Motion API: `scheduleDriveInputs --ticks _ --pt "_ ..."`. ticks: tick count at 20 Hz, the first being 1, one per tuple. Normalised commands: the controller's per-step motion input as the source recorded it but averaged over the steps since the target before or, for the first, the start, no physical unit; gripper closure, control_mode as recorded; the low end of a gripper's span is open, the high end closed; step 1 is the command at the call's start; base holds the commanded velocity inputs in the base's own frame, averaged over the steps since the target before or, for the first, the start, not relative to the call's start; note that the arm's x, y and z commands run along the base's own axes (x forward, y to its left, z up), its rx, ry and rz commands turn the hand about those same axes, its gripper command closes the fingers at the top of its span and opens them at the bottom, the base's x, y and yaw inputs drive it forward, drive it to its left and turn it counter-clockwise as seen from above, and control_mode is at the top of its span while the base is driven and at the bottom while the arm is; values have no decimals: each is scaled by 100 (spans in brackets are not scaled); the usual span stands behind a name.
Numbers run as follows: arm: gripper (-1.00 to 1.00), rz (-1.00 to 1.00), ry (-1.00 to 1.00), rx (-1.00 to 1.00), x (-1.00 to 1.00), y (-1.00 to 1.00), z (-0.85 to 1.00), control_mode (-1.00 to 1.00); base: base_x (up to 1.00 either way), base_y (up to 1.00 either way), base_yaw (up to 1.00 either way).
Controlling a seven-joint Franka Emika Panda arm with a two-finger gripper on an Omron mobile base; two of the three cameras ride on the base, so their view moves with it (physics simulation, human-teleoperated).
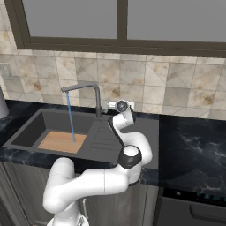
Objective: Turn on the sink faucet with hot water and rinse the cutting board for ten seconds, then turn off the faucet. Push the cutting board to reach the water if necessary.
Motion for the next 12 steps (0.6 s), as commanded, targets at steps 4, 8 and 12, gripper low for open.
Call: scheduleDriveInputs --ticks 4,8,12 --pt "-100 0 0 0 3 0 -4 -100 0 0 0" --pt "-100 0 0 0 7 0 -10 -100 0 0 0" --pt "-100 0 0 0 6 0 -9 -100 0 0 0"
